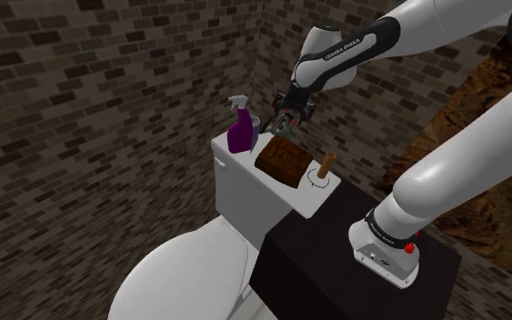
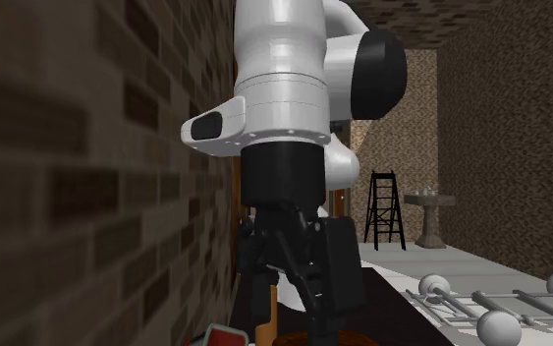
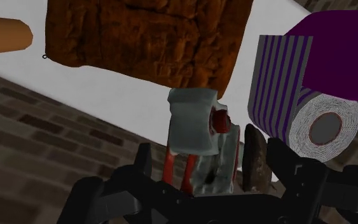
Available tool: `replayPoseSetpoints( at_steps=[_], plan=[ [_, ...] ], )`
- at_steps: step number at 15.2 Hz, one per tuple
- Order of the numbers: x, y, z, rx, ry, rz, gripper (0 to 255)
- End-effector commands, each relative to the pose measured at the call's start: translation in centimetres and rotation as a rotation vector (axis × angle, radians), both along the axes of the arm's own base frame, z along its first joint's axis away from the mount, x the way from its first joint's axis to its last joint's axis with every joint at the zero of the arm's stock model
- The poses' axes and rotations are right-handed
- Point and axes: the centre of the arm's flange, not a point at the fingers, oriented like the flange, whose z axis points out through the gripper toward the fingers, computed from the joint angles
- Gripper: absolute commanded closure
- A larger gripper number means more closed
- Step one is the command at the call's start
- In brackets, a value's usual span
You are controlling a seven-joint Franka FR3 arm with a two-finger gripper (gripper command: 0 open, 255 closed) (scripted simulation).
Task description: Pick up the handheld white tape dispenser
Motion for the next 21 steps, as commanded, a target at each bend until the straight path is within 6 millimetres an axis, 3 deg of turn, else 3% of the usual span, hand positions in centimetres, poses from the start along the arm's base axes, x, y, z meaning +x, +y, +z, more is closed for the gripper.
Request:
replayPoseSetpoints(
  at_steps=[1,7,8,17,21],
  plan=[
    [0.1,-0.2,-1.3,0.001,0.002,-0.011,0],
    [0.1,-0.2,-3.7,0.001,0.002,-0.011,0],
    [0.2,-0.1,-3.7,0.001,0.002,-0.011,255],
    [0.1,-0.2,-3.7,0.001,0.002,-0.011,255],
    [0.1,-0.2,-1.6,0.001,0.002,-0.011,255]
  ],
)
